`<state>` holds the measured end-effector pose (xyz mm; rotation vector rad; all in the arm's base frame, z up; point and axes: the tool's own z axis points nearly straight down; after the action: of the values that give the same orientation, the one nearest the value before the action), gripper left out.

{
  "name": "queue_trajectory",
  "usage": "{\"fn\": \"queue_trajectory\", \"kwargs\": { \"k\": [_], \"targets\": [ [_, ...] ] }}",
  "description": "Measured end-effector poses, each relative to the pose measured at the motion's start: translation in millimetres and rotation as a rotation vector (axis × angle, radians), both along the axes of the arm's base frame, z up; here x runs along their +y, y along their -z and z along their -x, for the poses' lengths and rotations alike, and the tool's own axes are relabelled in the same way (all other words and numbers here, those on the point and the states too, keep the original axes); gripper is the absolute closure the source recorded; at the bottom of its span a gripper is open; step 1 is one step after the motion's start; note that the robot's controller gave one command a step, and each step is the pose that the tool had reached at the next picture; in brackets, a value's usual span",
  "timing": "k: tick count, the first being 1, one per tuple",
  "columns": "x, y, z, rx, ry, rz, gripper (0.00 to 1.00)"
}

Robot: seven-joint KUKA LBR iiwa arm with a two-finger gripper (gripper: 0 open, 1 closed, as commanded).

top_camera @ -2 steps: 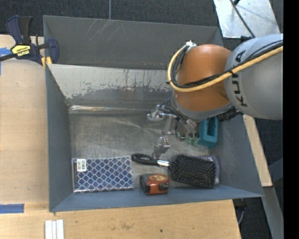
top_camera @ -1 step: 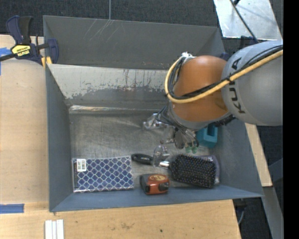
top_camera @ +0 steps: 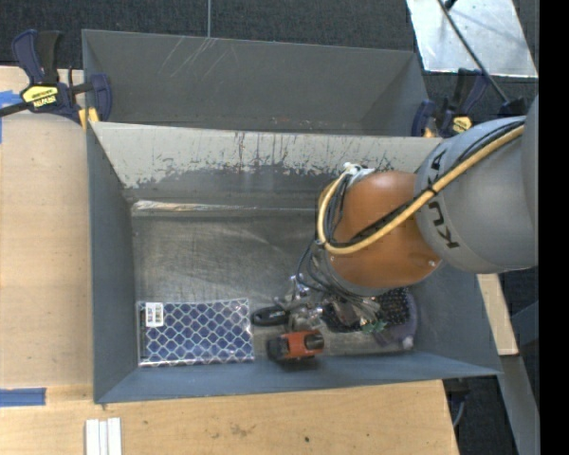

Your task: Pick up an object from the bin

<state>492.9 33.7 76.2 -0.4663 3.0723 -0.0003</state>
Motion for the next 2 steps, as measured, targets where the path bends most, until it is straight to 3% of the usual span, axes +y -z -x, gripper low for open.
{"fn": "queue_trajectory", "kwargs": {
  "k": [1,2],
  "targets": [
    [0.0,0.0,0.0,0.000,0.000,0.000,1.00],
    [-9.3,-123.7,-18.9,0.039,0.014,0.004,1.00]
  ]
}}
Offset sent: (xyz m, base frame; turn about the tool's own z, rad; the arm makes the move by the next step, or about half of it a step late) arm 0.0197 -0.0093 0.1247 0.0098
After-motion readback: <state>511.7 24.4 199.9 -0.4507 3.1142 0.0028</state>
